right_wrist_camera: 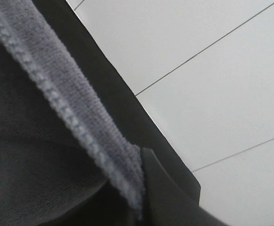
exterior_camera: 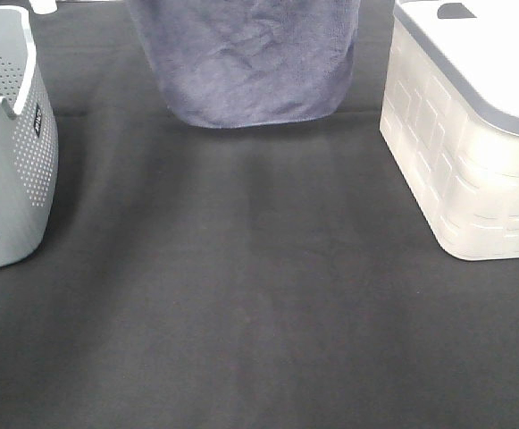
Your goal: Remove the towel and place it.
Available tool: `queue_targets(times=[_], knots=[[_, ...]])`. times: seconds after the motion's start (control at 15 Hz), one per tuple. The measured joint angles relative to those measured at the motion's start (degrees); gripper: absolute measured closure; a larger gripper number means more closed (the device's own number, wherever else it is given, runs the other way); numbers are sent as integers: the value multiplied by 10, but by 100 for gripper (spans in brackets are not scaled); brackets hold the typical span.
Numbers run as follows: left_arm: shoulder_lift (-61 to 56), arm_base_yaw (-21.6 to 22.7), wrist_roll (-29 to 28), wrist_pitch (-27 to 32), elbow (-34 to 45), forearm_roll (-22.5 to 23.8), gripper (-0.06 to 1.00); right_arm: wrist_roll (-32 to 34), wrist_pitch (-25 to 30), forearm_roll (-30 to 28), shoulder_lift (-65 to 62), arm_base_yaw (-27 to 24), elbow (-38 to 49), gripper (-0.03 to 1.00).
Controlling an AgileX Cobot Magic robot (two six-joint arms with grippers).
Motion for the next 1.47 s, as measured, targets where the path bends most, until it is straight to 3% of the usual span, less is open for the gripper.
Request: queue_targets(times=[0.2,0.33,0.67,0.93,1.47], knots=[[6,-3,66,4,13,3,94,2,10,42,-3,-1,37,95],[-2,-22,95,29,68,4,94,-2,9,46,-19,-1,109,95],[-6,-87,104,64,183,4,94,-19,-15,46,-80,-1,298,95],[-34,-140,104,116,281,3,94,-24,-73,46,-129,0,430,95],[-116,-150,105,132,462,5,94,-73,-97,46,-140,59,580,95]])
